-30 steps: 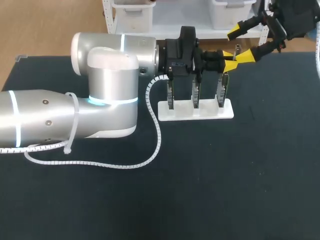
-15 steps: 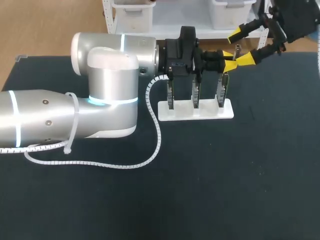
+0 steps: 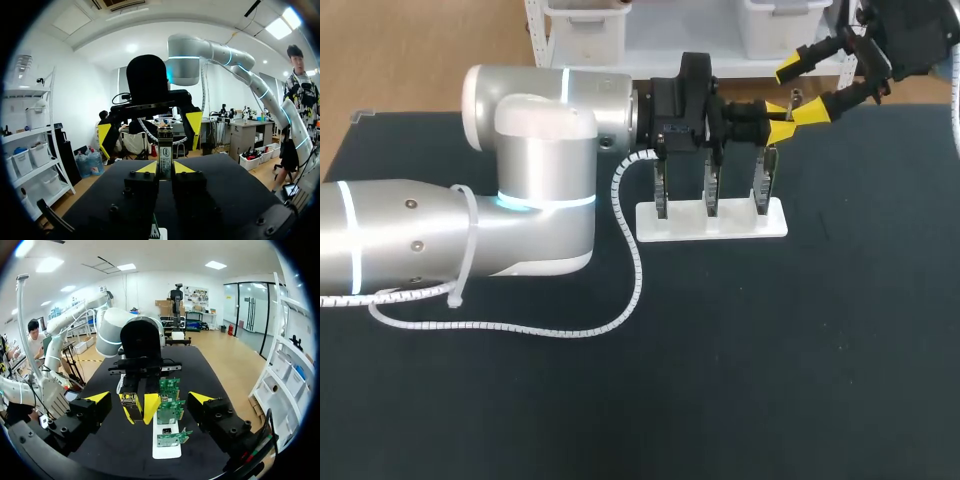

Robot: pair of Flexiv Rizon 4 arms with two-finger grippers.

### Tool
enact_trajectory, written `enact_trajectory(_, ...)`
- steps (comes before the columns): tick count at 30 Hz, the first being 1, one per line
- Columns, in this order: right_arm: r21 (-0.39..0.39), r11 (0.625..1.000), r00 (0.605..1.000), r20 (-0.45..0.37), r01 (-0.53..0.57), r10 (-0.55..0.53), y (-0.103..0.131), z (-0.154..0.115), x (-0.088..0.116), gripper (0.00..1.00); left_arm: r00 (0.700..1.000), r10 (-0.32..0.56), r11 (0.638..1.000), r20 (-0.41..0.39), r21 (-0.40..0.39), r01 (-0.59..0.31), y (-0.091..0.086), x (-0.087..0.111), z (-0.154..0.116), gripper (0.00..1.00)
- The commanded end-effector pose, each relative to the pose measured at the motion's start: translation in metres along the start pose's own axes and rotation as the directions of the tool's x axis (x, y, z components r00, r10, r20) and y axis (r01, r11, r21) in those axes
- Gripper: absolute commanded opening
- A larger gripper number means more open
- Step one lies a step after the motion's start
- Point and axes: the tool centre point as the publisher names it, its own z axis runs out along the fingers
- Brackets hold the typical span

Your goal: Pick up the optical module with the left hand, and insert it into the network port with the right hand.

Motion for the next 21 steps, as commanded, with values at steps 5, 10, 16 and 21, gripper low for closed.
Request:
enact_trajectory(5,-0.013,1.0,1.0,0.005,0.005,-0.004,-0.0053,-0.0027,0.001,1.0,1.0,0.002,1.0,0.002,-0.007,-0.001,-0.0018,0.0004,-0.0001,0.0)
enact_trajectory(10,-0.013,1.0,1.0,0.005,0.005,-0.004,-0.0053,-0.0027,0.001,1.0,1.0,0.002,1.0,0.002,-0.007,-0.001,-0.0018,0.0004,-0.0001,0.0)
enact_trajectory(16,-0.013,1.0,1.0,0.005,0.005,-0.004,-0.0053,-0.0027,0.001,0.81,1.0,0.002,1.0,0.002,-0.007,-0.001,-0.0018,0.0004,-0.0001,0.0)
enact_trajectory(21,-0.013,1.0,1.0,0.005,0.005,-0.004,-0.0053,-0.0027,0.001,0.4,1.0,0.002,1.0,0.002,-0.007,-0.001,-0.0018,0.0004,-0.0001,0.0)
